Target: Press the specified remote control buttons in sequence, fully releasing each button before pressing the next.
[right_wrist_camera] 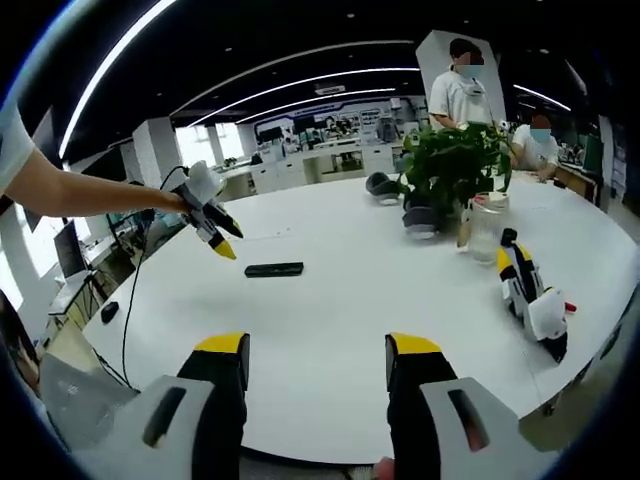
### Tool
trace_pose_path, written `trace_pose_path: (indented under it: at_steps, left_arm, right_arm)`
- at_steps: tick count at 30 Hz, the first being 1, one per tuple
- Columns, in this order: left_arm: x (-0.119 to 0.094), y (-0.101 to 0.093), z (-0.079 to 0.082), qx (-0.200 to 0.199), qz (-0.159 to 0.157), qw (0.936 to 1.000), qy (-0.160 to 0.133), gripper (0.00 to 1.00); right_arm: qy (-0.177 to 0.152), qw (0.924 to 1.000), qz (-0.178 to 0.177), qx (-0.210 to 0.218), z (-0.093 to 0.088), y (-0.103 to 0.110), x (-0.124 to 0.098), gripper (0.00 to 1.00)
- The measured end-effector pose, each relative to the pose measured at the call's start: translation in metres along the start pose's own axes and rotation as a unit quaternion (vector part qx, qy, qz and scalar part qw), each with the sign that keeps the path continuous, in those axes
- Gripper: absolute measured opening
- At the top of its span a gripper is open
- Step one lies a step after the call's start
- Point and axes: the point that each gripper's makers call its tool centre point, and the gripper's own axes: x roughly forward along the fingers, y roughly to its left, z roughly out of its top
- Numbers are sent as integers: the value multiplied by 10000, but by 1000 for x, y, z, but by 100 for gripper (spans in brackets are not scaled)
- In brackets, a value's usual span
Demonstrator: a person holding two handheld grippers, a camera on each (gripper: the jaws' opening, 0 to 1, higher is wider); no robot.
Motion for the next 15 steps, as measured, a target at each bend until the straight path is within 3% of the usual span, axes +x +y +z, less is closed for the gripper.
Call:
trace_pose_path:
  at_steps: [6,15]
  left_arm:
    - [17,9,-6,-106,-43,9999,104,47]
    - [40,6,-17,-33,-221,9988,426,46]
  right_arm:
    - [100,9999,-36,-78,-3,0,1,56]
    - [211,9997,-41,-83,-7,-1,3,56]
